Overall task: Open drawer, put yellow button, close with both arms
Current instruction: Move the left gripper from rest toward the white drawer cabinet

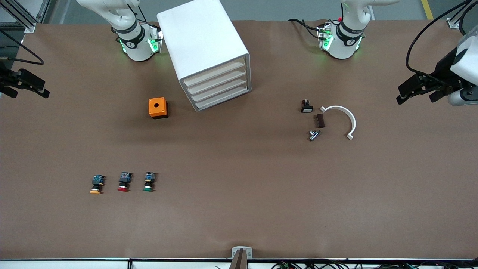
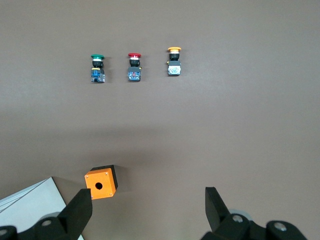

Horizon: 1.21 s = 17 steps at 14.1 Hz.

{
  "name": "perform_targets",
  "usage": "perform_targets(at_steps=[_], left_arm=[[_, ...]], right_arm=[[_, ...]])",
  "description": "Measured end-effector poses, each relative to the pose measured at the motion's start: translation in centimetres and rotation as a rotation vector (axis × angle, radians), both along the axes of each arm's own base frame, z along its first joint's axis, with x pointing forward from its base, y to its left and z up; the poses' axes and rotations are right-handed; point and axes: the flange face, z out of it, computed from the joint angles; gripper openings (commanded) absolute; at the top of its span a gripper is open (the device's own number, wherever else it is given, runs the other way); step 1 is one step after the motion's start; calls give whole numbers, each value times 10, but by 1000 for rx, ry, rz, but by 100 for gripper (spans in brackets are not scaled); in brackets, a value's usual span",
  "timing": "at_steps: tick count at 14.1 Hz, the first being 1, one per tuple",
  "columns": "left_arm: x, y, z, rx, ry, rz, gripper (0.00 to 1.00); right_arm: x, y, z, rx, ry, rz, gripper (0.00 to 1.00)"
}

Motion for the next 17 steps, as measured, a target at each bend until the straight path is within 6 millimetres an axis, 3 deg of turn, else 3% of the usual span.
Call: perform_targets(at_steps=[6, 11, 14, 17], left_arm=[[1, 1, -1, 0, 2, 1, 100], [11, 44, -15, 0, 27, 78, 100], [21, 50, -34, -1, 62, 88, 100], [36, 42, -74, -2, 135, 76, 100]], right_arm=[[0, 0, 0, 0, 1, 0, 100], [0, -1, -1, 0, 2, -1, 100], [0, -1, -1, 0, 2, -1, 100], [0, -1, -1, 0, 3, -1, 100]])
